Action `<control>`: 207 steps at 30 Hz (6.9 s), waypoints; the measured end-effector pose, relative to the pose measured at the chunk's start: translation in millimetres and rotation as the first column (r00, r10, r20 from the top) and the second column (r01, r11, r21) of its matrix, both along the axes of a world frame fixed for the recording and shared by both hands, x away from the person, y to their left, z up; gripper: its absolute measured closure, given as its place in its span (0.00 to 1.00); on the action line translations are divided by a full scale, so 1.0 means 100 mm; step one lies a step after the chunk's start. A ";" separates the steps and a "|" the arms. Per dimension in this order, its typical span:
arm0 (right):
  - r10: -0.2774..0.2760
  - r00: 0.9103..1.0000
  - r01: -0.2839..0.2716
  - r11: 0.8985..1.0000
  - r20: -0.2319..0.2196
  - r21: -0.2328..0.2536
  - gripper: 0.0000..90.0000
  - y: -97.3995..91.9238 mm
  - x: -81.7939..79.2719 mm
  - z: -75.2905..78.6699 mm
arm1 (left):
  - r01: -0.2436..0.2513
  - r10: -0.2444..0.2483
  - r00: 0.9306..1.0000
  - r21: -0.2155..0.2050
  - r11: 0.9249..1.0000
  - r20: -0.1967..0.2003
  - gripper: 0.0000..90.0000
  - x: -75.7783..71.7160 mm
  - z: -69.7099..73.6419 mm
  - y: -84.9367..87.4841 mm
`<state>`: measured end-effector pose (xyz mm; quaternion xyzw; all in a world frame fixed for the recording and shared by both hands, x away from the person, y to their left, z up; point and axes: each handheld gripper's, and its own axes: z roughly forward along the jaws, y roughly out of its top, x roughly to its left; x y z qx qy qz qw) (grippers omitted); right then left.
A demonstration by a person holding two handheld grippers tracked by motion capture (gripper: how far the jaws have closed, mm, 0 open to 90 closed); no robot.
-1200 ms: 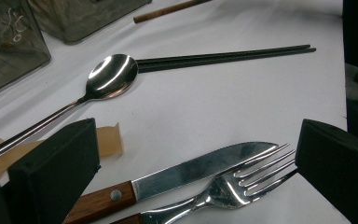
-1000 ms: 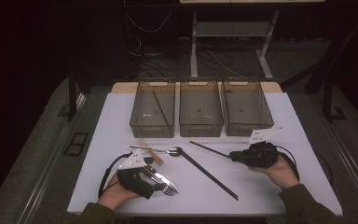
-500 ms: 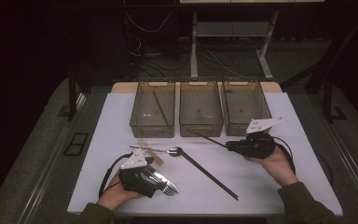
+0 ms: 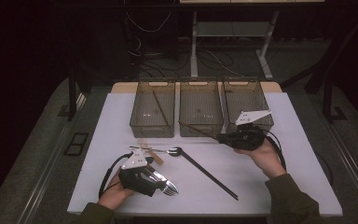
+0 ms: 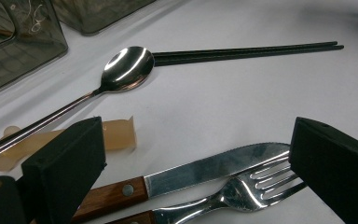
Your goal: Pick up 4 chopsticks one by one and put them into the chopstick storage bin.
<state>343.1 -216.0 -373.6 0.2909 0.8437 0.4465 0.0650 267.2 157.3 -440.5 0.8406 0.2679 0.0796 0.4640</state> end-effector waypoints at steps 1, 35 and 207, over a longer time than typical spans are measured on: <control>-0.004 1.000 0.004 1.000 0.001 -0.001 0.95 0.03 0.01 0.01 | -0.001 0.001 1.000 -0.001 1.000 0.000 0.04 0.00 0.00 0.00; -0.129 0.991 0.131 0.989 0.031 -0.064 0.95 0.70 0.61 0.28 | -0.008 0.008 1.000 -0.004 1.000 0.008 0.05 -0.01 0.02 0.01; 0.067 0.993 -0.087 0.974 -0.099 -0.211 0.79 0.03 -0.99 -0.64 | -0.024 0.024 0.999 -0.004 1.000 0.029 0.05 -0.03 0.03 0.05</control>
